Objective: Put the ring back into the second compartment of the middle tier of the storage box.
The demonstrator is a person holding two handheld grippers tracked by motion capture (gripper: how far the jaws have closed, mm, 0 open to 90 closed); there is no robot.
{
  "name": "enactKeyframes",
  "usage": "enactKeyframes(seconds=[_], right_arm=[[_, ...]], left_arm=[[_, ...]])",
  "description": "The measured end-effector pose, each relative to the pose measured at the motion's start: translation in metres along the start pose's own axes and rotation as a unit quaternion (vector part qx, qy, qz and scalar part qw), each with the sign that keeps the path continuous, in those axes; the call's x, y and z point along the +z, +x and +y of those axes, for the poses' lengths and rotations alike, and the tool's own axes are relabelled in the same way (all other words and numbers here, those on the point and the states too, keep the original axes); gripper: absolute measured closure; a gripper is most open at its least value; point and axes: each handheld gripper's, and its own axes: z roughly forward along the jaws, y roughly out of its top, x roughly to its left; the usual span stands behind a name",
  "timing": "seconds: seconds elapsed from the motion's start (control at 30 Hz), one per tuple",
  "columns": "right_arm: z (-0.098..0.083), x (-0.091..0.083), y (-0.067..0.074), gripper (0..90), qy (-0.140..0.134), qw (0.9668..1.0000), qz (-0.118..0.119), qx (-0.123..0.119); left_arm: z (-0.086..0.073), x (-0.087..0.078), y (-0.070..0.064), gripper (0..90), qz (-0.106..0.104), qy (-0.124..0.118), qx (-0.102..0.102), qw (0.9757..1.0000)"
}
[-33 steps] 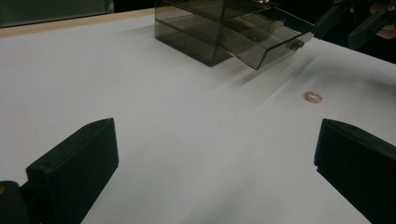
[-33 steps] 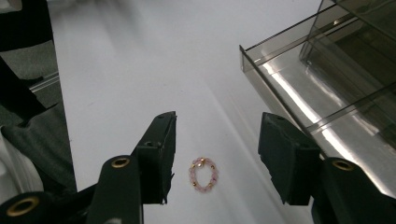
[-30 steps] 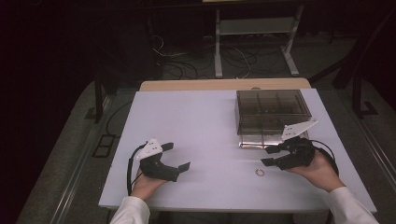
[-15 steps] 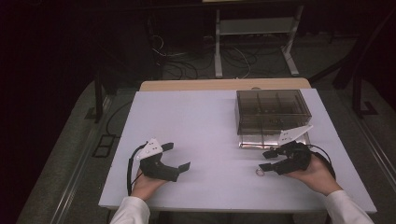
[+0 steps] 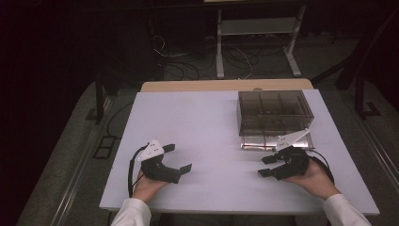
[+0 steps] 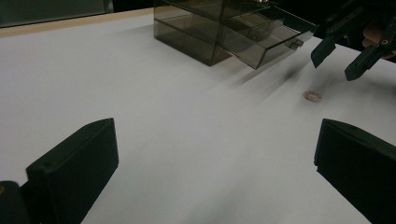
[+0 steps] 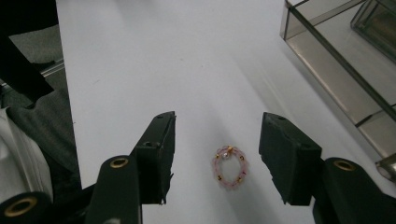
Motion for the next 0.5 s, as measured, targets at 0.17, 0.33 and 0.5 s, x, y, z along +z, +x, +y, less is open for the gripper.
enactKeyframes(seconds=[0.17,0.33,0.5], right_arm=[[-0.0017,0.0032,0.0013,44.9,0.004,1.0000,0.003,0.000],[-0.0038,0.0065,0.0021,44.9,0.007,1.0000,0.004,-0.002],[-0.0036,0.0084,0.0041,44.9,0.012,0.9999,0.005,-0.006]], left_arm=[[-0.0001,0.0002,-0.0001,0.0,0.000,0.001,0.001,1.0000],[0.0000,0.0001,-0.0003,0.0,0.000,0.001,0.001,1.0000],[-0.0001,0.0002,-0.0002,0.0,0.000,0.001,0.001,1.0000]])
